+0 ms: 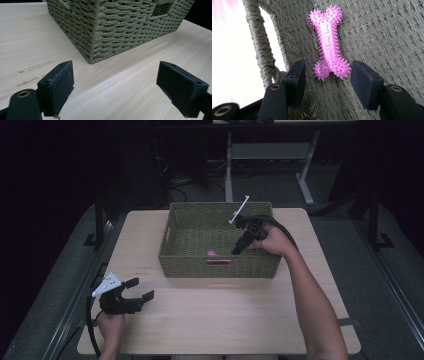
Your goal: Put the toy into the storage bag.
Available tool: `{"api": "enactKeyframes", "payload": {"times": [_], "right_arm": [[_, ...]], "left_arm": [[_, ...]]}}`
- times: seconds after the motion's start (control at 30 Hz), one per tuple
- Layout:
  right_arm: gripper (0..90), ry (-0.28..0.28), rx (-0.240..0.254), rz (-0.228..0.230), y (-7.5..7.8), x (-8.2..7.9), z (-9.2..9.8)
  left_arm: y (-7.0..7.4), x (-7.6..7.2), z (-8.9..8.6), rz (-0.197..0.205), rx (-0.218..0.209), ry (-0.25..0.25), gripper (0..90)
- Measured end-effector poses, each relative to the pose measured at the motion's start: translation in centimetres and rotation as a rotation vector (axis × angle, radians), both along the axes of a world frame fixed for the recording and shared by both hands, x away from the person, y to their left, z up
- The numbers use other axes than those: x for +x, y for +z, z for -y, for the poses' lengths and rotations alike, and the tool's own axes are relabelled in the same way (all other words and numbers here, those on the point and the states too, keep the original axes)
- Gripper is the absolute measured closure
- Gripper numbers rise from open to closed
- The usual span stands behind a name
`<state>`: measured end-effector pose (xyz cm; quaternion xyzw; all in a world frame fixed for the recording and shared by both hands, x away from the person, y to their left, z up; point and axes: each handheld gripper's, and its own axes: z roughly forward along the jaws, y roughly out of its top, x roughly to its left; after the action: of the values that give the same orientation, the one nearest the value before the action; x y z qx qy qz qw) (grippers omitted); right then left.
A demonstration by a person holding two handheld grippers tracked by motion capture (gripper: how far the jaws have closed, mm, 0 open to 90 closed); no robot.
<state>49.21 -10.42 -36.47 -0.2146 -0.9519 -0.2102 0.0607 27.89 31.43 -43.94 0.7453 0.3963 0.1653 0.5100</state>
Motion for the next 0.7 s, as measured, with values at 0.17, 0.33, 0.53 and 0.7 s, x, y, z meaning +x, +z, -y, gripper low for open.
{"api": "enactKeyframes", "payload": {"times": [0.17, 0.33, 0.53, 0.7], "right_arm": [[45.3, 0.006, -0.011, 0.005, 0.2, -0.3, 0.1], [45.4, -0.010, 0.008, 0.027, 1.1, -0.5, 0.7], [45.4, -0.040, 0.021, 0.045, 2.3, -0.9, 1.7], [45.2, -0.053, 0.034, 0.058, 3.0, -1.2, 2.3]], "left_arm": [[0.0, 0.0, 0.0, 0.000, 0.000, 0.000, 13.9], [0.0, 0.0, 0.1, -0.001, -0.001, -0.003, 13.9], [0.0, 0.0, 0.2, -0.002, 0.000, -0.004, 13.9], [0.0, 0.0, 0.2, -0.001, 0.001, -0.004, 13.9]]}}
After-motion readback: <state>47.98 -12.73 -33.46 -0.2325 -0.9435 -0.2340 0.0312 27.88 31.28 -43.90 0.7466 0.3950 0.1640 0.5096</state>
